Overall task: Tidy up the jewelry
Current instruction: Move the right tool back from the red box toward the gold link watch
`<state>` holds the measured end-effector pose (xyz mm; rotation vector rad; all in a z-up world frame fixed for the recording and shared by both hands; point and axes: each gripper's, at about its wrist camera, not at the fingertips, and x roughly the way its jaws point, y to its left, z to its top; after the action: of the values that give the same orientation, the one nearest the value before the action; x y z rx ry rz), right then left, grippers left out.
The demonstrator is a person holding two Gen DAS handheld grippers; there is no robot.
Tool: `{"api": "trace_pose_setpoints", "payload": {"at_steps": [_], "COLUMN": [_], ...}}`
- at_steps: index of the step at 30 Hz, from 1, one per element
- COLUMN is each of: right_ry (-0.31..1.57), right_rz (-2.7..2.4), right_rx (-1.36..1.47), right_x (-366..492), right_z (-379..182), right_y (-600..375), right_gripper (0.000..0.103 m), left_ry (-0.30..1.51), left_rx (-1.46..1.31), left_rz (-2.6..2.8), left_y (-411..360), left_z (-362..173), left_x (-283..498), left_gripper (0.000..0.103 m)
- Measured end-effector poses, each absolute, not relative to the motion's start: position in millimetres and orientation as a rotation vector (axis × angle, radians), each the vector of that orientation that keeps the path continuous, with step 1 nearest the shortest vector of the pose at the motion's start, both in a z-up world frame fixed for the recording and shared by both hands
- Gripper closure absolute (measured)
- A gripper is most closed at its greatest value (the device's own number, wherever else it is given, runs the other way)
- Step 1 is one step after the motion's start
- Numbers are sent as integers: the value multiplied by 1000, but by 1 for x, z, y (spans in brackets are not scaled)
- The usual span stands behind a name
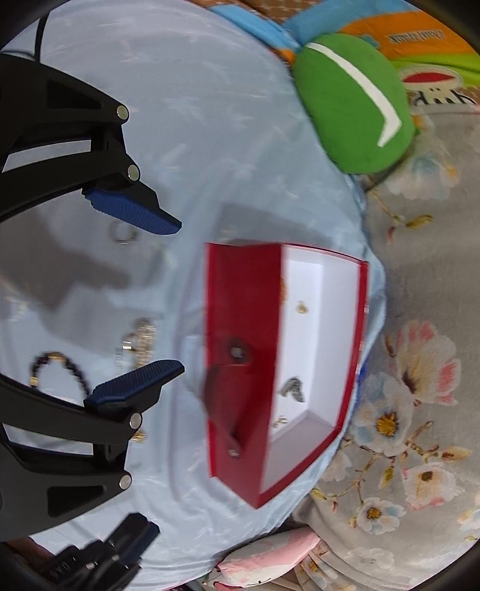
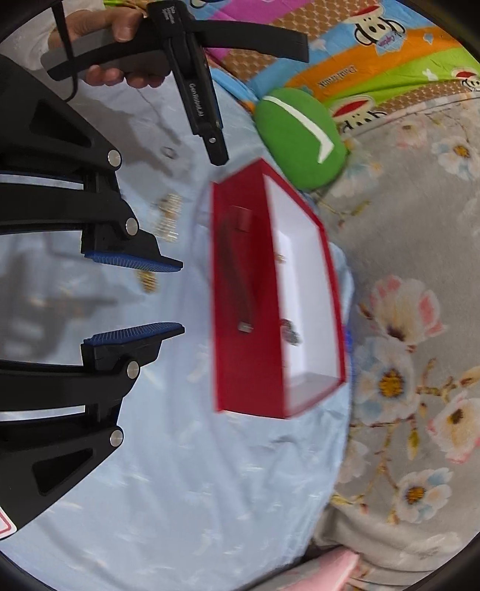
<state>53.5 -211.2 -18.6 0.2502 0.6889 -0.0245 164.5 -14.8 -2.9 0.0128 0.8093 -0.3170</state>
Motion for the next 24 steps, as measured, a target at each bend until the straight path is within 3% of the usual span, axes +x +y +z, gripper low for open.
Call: {"api": "trace_pose_setpoints", "payload": {"at_steps": [8,24], "right_ry": [762,827], "right_rz": [-13,-103], "right_rx": [377,445], "right_x": [45,111], "right_z": [-55,-72], "right_y": [-197,-187], "right_gripper": [75,75], "left_ry": [922,919], "left_rx": [-42,-111], "left_rz": [-289,-249], "left_y": [9,44], "left_z": [-44,-47], "left_x": [129,119], "left_gripper": [35,35]}}
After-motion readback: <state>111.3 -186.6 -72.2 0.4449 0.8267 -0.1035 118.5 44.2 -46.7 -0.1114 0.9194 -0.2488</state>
